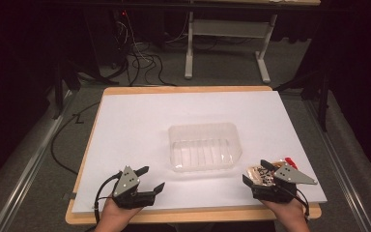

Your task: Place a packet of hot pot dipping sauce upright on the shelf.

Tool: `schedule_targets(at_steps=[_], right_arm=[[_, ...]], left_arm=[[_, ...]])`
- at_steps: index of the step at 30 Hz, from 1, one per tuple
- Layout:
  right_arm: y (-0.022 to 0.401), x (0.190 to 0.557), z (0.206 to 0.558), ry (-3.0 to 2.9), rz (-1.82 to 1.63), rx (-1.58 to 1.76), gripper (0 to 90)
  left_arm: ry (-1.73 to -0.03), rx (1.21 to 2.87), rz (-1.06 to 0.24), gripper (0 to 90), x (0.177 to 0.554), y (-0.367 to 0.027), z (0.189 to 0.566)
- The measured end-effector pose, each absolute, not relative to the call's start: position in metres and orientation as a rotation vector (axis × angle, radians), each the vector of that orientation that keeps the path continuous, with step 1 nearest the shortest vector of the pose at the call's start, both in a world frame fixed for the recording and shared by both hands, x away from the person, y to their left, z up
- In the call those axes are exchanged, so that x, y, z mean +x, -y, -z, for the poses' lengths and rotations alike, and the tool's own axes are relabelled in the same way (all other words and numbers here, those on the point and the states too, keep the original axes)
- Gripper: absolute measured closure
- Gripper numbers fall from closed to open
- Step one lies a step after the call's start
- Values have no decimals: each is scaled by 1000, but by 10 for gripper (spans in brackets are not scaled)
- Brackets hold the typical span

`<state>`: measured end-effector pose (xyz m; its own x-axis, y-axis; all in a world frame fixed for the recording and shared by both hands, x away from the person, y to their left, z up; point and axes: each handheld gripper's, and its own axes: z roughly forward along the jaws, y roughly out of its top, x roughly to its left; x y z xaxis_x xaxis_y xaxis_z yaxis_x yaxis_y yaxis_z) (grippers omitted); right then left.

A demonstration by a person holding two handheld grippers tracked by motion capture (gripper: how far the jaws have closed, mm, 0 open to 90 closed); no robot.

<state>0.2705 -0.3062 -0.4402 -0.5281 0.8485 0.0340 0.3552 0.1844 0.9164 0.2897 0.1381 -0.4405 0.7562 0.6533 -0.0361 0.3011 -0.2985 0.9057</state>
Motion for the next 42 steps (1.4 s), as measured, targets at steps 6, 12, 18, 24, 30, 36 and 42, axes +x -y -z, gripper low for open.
schedule_targets(at_steps=[6,12,18,24,30,36,42], right_arm=[[308,269,442,-1972,-1319,1139,132],[310,269,444,-1979,-1307,1142,132],[314,267,444,-1974,-1304,1154,133],[316,266,445,-1977,-1300,1157,133],[320,263,449,-2002,-1273,1174,127],[329,263,461,-2059,-1197,1218,97],[330,259,469,-2123,-1144,1209,99]], left_arm=[[-727,1897,-413,238,293,-136,441],[-723,1899,-415,238,294,-136,442],[-724,1897,-412,239,294,-137,441],[-720,1898,-412,239,294,-137,441],[-710,1900,-408,239,296,-134,440],[-694,1895,-397,239,302,-128,440],[-676,1901,-393,239,304,-124,439]])
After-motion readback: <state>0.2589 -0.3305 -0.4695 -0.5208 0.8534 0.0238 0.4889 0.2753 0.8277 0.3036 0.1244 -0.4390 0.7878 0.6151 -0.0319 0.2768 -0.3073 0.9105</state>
